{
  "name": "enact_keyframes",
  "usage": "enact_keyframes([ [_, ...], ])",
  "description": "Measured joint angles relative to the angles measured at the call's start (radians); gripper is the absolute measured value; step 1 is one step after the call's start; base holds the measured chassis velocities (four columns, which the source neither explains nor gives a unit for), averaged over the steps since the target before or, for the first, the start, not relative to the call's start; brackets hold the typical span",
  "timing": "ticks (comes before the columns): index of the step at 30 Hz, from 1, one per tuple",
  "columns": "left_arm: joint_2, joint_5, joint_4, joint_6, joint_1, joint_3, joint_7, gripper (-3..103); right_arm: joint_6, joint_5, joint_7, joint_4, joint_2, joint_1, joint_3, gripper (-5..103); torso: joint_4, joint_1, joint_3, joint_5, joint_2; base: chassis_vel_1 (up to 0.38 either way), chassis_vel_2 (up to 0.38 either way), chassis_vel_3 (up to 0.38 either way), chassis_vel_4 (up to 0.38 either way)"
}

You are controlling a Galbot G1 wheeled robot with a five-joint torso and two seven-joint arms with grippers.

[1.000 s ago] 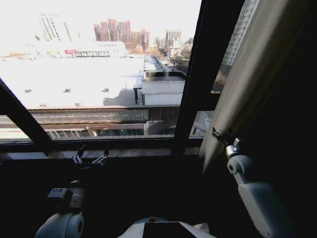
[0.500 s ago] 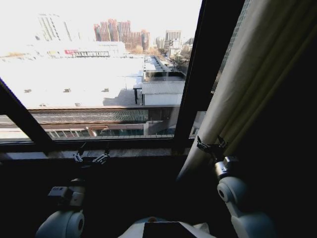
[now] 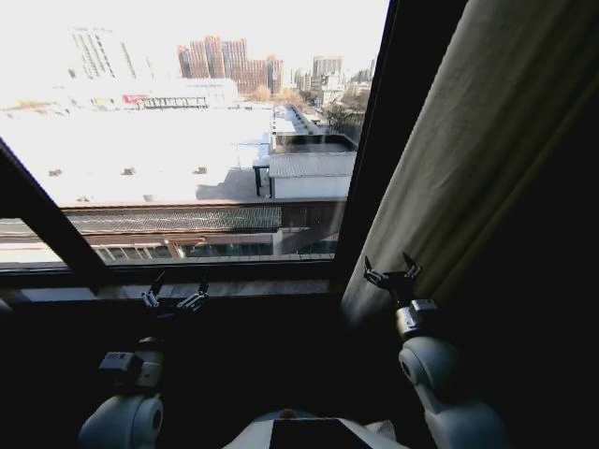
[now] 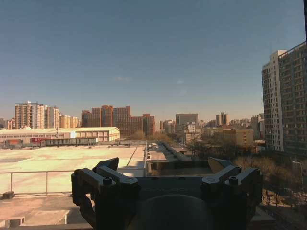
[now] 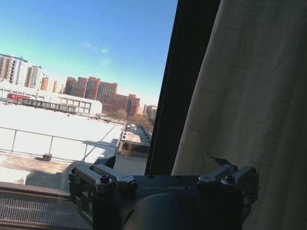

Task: Open the curtains by pulling them apart, changing their state from closed to fully open.

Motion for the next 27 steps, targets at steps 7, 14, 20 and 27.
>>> enact_keyframes([
  [7,-0.001,0.003,0.015,0.000,-0.013,0.003,0.000,100,0.001,0.000,0.001,-0.017,-0.001,0.031,-0.018,100,0.0000,0.000,0.000,0.0000,0.000,0.274,0.297,-0.293,-0.266],
  [14,-0.002,0.003,0.022,0.000,-0.019,-0.001,0.000,100,0.001,-0.009,0.001,-0.028,-0.002,0.055,-0.040,100,0.0000,0.000,0.000,0.0000,0.000,0.337,0.324,-0.341,-0.338],
  [20,-0.007,0.005,0.032,-0.005,-0.022,0.000,0.000,100,0.001,-0.015,0.001,-0.042,-0.006,0.068,-0.054,100,0.0000,0.000,0.000,0.0000,0.000,0.360,0.363,-0.361,-0.363],
  [27,-0.014,0.011,0.038,-0.016,-0.013,-0.001,0.000,100,0.002,-0.015,0.001,-0.049,-0.013,0.075,-0.061,100,0.0001,0.000,0.000,-0.0001,0.000,0.351,0.361,-0.363,-0.353],
])
